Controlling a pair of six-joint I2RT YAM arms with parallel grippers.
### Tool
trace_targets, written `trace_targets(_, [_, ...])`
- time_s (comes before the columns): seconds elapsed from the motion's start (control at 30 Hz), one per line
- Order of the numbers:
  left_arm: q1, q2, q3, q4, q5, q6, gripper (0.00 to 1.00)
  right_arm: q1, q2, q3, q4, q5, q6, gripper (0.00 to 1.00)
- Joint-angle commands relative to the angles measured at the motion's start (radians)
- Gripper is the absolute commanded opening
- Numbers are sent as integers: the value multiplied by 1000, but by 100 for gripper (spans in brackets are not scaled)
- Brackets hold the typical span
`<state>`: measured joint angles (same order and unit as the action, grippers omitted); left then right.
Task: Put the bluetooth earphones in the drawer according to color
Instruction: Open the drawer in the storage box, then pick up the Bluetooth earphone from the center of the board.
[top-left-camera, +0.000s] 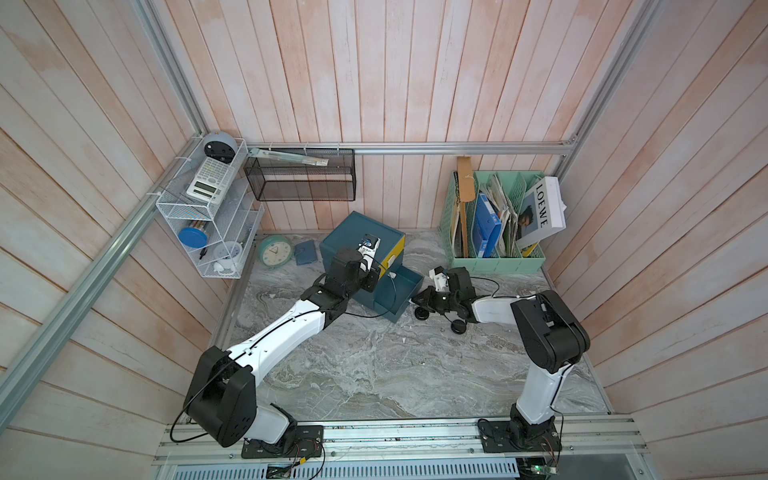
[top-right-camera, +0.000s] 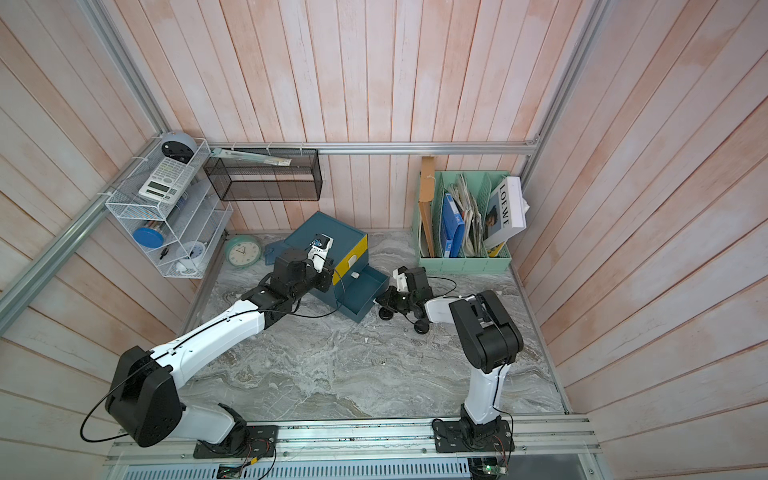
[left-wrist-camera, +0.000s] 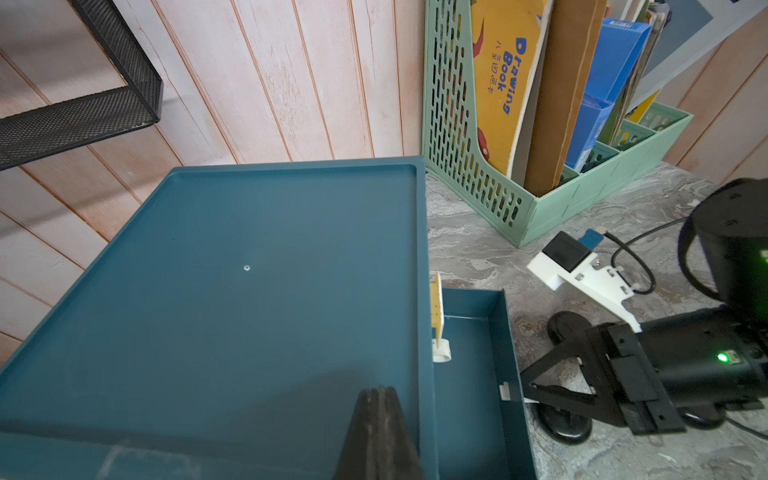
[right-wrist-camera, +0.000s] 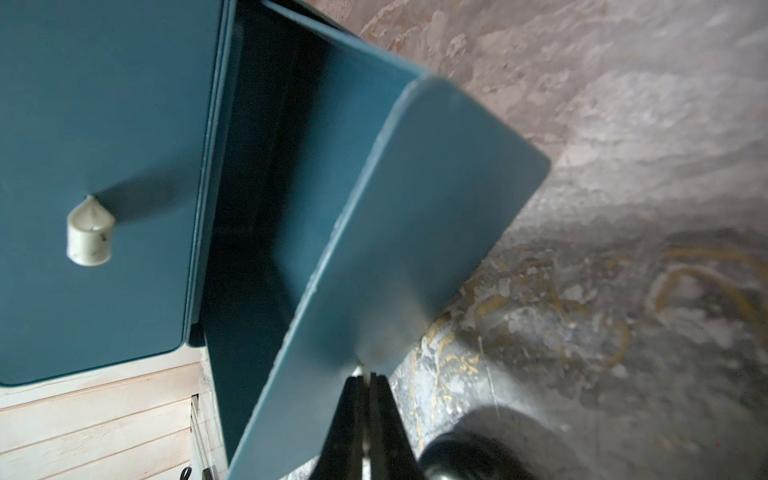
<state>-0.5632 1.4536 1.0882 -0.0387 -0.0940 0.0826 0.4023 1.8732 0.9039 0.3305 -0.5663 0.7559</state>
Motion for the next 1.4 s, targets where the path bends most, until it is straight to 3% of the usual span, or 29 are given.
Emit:
trace_targets(0.0, [-6, -28, -20, -24, 18, -11, 0, 0, -27, -17, -93, -20, -21, 16])
trace_targets(0.17, [-6, -73, -59, 44, 12, -26, 0, -1, -75, -7, -144, 3, -63, 29])
trace_targets(0.4, [-9, -142, -101, 118, 68, -25, 6, -3, -141, 33, -287, 78, -163, 33])
trace_targets(0.5, [-12, -181, -135, 155, 184, -9, 12, -7, -160, 42, -330, 105, -194, 37])
trace_targets(0.73, [-36, -235, -183, 209, 357, 18, 42, -8, -217, 99, -518, 243, -311, 49])
trace_targets(0.83, [-50, -241, -189, 201, 380, 36, 75, -12, -235, 126, -587, 297, -342, 53])
trace_targets(0.87, [-56, -245, -193, 201, 386, 46, 80, -14, -239, 133, -608, 315, -352, 54])
trace_targets(1.07, [-88, -245, -194, 155, 425, 105, 88, -15, -240, 177, -727, 432, -395, 57])
trace_targets(1.2, [-119, -214, -169, 80, 463, 134, 100, -15, -214, 220, -791, 479, -417, 65])
trace_targets(1.37, [-180, -176, -157, 33, 406, 182, 100, -16, -132, 328, -923, 516, -465, 69])
